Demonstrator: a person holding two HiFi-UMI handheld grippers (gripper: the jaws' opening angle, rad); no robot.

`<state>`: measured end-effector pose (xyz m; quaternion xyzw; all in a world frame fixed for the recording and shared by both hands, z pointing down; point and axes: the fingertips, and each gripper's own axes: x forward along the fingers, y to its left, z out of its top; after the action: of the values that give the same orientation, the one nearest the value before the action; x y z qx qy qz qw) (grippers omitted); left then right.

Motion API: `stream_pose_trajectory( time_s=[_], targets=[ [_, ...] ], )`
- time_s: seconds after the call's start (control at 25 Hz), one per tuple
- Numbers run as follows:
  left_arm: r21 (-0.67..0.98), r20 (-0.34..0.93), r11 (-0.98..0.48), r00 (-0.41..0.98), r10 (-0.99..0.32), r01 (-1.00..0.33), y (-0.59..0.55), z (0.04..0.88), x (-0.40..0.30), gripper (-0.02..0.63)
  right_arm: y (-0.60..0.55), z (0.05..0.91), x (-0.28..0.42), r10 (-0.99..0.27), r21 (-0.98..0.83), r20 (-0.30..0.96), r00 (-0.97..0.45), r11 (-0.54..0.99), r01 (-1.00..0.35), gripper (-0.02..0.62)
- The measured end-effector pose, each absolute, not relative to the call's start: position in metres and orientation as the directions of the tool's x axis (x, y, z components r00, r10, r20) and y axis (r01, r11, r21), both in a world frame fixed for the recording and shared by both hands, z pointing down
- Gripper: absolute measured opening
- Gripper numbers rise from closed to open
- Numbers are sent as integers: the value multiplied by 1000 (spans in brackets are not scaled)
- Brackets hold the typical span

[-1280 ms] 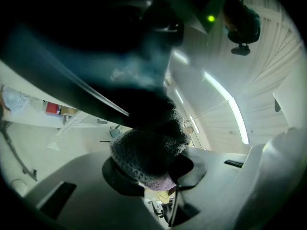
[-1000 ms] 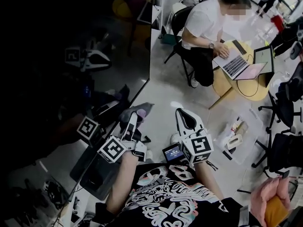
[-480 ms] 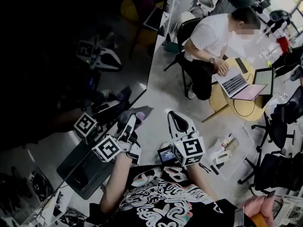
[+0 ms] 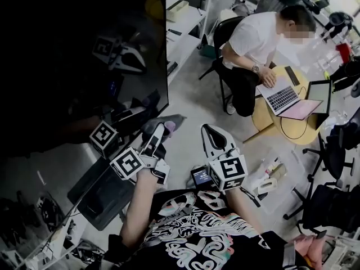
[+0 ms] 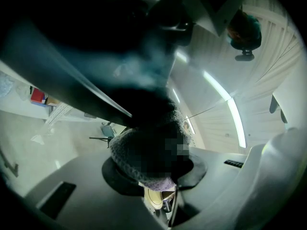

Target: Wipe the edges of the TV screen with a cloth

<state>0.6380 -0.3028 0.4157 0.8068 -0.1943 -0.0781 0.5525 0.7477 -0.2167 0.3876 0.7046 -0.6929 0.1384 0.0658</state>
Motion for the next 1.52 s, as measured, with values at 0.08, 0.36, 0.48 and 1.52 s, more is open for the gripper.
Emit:
stream_pose_trajectory(
  time_s=[0.08,0.36,0.48,1.52],
  targets=[
    [949,68,-255,910,-409,-186,-301,413,645,120,-219,386,751,-961,-100,278,-8,-21,-995,29],
    [958,32,-248,910,-414,-146,-298,412,653,120,-219,386,750,-963,-102,264,-51,25,-994,29],
    [961,10,-250,918,-396,-118,-296,411,667,120,-214,388,760,-962,-103,265,-62,35,-994,29],
    [193,269,-761,780,-566,-619,-271,400,705,118,-206,398,824,-954,-96,274,-117,94,-991,29]
  ],
)
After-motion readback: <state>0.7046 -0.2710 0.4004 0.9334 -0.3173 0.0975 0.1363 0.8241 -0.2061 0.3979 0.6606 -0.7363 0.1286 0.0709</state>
